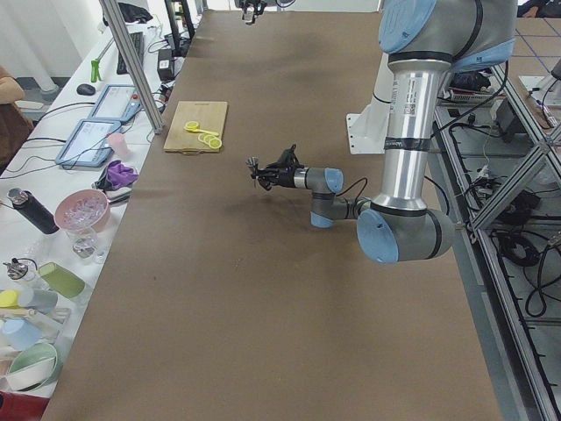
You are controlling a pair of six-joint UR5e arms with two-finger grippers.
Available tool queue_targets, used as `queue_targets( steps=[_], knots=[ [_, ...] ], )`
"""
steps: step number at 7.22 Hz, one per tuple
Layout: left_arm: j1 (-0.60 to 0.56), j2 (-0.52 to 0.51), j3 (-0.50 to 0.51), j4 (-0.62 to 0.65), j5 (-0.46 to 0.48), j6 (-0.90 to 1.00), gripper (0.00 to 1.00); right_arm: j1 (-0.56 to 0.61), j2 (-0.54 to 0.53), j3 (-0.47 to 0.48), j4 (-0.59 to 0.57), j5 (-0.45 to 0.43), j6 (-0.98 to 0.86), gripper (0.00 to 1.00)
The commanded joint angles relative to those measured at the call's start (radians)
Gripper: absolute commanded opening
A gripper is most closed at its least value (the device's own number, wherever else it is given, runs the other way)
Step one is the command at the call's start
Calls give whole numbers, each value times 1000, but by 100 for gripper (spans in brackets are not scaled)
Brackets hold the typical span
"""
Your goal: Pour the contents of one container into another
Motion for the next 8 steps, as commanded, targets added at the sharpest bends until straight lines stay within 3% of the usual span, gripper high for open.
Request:
queue_targets(
  steps=[1,8],
  knots=[
    [-4,-4,27,-5,-5,-9,0,-34,-4,-94,199,-37,83,0],
    [1,-44,78,-5,-5,-38,0,-121,-56,-390,842,0,242,0]
  ],
)
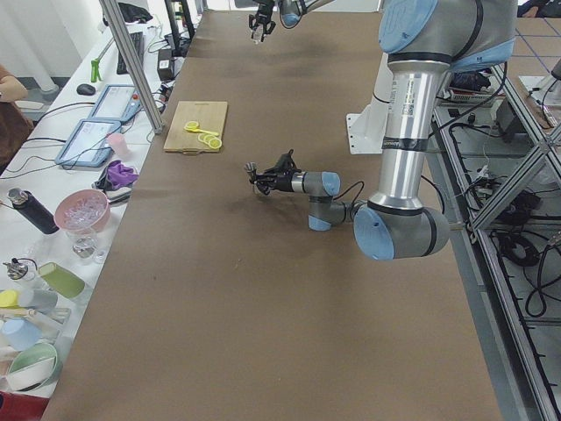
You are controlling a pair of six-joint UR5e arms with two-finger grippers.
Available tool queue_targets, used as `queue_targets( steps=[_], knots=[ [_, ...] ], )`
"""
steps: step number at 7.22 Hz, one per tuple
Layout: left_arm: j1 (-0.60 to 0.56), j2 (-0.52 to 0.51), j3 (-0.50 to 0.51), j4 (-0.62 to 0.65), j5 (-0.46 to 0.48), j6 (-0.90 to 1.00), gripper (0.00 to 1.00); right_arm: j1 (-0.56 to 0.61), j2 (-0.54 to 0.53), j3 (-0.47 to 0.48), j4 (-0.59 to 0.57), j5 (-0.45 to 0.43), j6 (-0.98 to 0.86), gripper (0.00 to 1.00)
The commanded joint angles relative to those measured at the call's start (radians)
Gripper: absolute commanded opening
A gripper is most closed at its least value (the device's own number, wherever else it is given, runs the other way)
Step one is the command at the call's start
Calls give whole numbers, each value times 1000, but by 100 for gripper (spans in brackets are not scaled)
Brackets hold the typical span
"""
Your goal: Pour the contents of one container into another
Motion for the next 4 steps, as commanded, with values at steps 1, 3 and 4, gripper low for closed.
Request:
queue_targets(
  steps=[1,3,4],
  knots=[
    [2,-8,12,-2,0,-16,0,-43,10,-93,144,5,45,0],
    [2,-10,12,-2,2,-17,0,-81,21,-157,229,7,73,0],
    [4,-10,12,-2,0,-16,0,-93,21,-174,236,7,71,0]
  ],
)
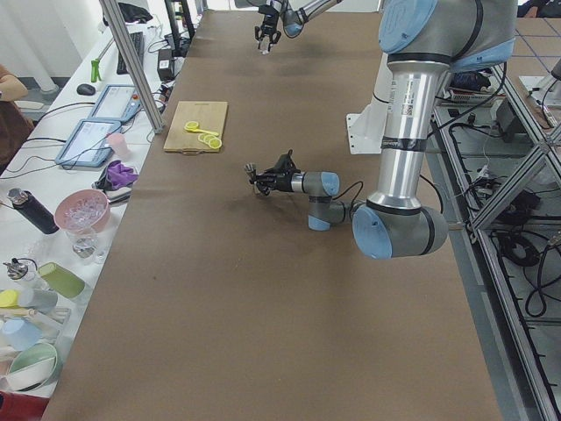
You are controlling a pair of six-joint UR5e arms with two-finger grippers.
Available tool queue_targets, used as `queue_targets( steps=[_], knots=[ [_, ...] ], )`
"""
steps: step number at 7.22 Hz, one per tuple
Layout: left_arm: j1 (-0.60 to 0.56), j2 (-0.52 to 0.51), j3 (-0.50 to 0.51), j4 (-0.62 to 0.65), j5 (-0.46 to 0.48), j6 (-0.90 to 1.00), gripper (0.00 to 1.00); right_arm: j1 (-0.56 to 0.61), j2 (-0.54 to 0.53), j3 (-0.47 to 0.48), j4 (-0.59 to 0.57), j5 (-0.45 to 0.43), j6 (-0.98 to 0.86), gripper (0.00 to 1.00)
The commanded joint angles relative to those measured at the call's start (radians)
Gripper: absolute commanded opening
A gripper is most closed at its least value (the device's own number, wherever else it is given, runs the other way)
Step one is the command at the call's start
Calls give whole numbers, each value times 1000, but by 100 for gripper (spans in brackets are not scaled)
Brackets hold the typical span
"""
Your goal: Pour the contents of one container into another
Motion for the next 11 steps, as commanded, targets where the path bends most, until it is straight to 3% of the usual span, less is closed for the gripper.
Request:
queue_targets(
  steps=[1,2,4,5,9,10,11],
  knots=[
    [1,0,0,1,-4,1,7,-35,17,-74,70,-1,6,0],
    [1,-2,0,0,-19,7,18,-49,48,-161,140,-3,9,0],
    [0,-2,-3,0,-38,13,25,-68,71,-231,179,-13,9,0],
    [0,-2,-3,-8,-45,13,34,-72,93,-283,220,-18,7,0],
    [1,1,-10,-40,-45,16,49,-91,119,-322,237,-12,-54,0],
    [1,1,-12,-49,-44,18,98,-91,119,-322,243,6,-77,0],
    [1,3,-12,-67,-44,43,98,-91,119,-322,243,32,-82,0]
  ],
)
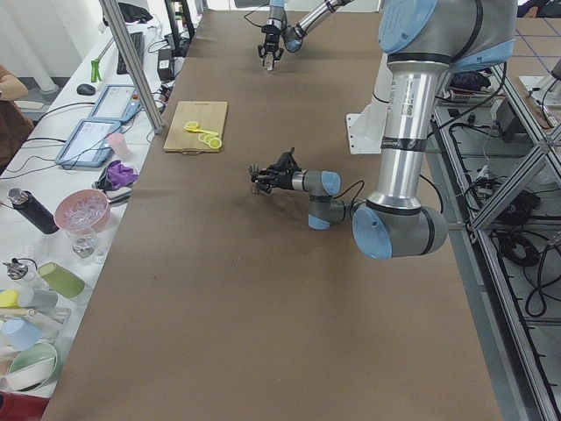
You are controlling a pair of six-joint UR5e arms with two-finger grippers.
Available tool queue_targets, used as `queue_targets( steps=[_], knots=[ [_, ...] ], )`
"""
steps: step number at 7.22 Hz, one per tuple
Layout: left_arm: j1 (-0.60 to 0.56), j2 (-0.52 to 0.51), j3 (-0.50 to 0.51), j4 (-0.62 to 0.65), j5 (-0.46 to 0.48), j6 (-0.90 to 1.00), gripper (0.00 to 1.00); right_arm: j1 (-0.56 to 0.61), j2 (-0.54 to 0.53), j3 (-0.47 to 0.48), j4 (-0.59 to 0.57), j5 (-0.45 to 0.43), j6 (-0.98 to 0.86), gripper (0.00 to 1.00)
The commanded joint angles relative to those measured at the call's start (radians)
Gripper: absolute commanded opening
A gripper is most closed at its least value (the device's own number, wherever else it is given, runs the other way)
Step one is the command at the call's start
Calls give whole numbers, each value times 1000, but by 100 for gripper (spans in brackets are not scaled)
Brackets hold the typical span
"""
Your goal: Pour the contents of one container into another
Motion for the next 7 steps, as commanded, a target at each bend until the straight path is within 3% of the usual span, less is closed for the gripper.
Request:
queue_targets(
  steps=[1,4,7],
  knots=[
    [3,5,-3,-31,0,22,98,0,1,-1,3,47,-40,0],
    [57,46,-88,-33,4,24,98,0,-1,-1,3,104,-80,0],
    [135,205,-257,-27,10,82,98,0,-1,-11,3,98,-101,0]
  ],
)
